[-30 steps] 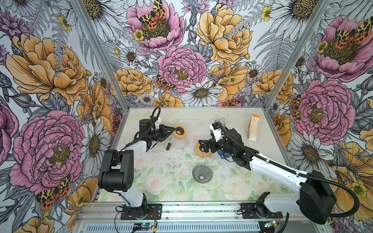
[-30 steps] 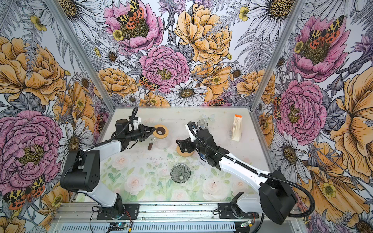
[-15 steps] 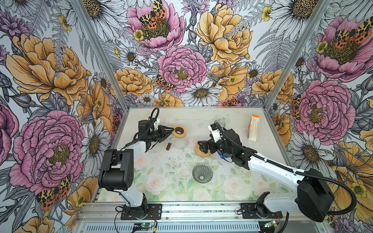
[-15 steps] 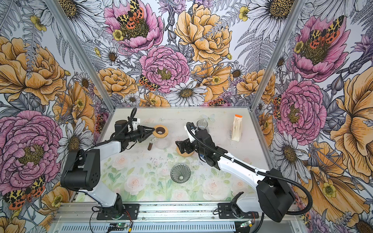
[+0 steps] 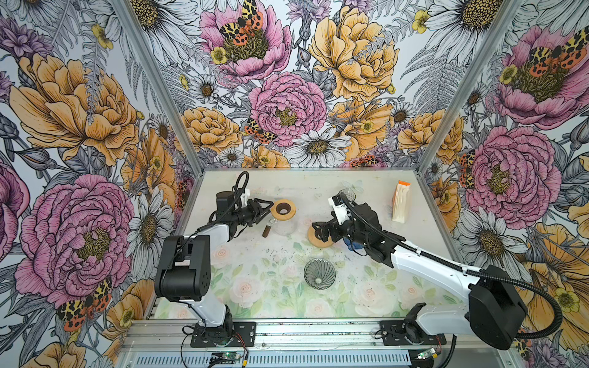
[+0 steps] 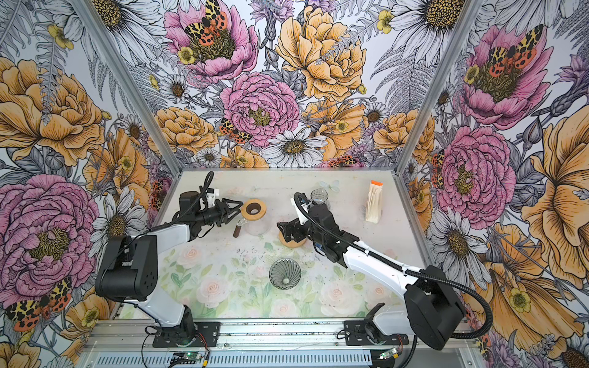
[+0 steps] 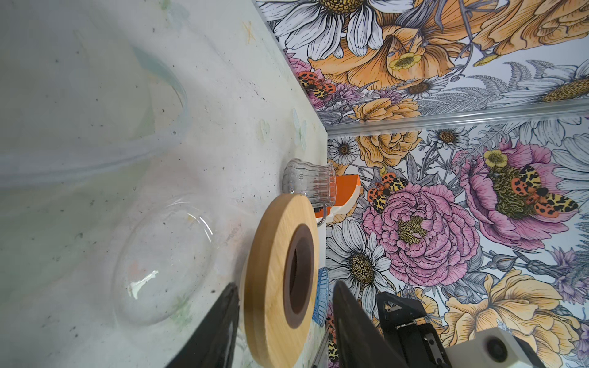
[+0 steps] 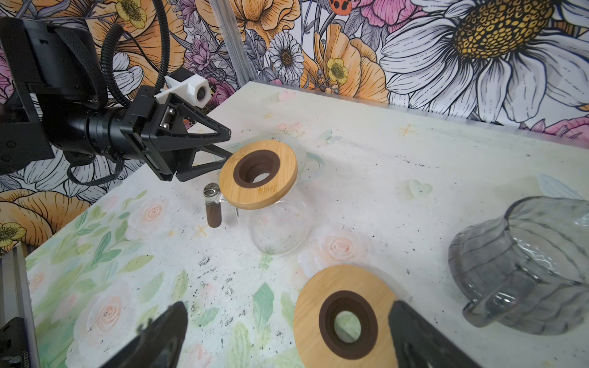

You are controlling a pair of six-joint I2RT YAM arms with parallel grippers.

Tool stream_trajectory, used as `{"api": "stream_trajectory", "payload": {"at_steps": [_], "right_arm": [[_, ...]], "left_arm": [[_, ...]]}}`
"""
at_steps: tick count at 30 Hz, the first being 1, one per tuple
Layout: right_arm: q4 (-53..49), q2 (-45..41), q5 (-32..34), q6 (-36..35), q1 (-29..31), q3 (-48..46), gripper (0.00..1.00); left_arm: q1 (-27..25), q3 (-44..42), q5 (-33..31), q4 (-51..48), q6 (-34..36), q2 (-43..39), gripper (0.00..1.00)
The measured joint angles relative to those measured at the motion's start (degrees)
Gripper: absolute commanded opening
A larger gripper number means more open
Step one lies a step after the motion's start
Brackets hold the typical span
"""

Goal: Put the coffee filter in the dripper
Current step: 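Open the left gripper to release the ring on the carafe, then move right gripper to the clear ribbed glass dripper and grasp it while left arm withdraws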

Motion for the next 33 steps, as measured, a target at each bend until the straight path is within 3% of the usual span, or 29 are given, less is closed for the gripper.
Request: {"api": "stream_trajectory", "payload": {"at_steps": [3,8,17,24,30,33], "right_arm": [[0.0,0.0,0.0,-0.1,0.0,0.1,1.0],[0.0,0.0,0.0,-1.0,0.1,0.1,0.99],[-3.7,0.0,0.0,-4.5,0.4,3.1,0.99],[-12.0,0.0,-1.8,-5.8,0.4,9.1,0.96],[-20.9,1.5,-3.9,-6.0,0.4,15.6,0.96],[-25.5,2.4,-4.1,-6.1,0.4,17.7,0.95]], "left_arm": [[0.0,0.0,0.0,0.0,0.1,0.0,0.65],[0.5,0.2,0.0,-2.8,1.8,-0.4,0.67],[0.8,7.2,-2.8,-20.4,14.2,-6.0,0.75],[0.8,9.4,-4.4,-29.2,23.0,-10.9,0.8],[0.8,10.9,-5.5,-35.1,29.4,-14.9,0.96],[0.3,10.9,-6.7,-37.2,32.4,-19.0,0.97]]}}
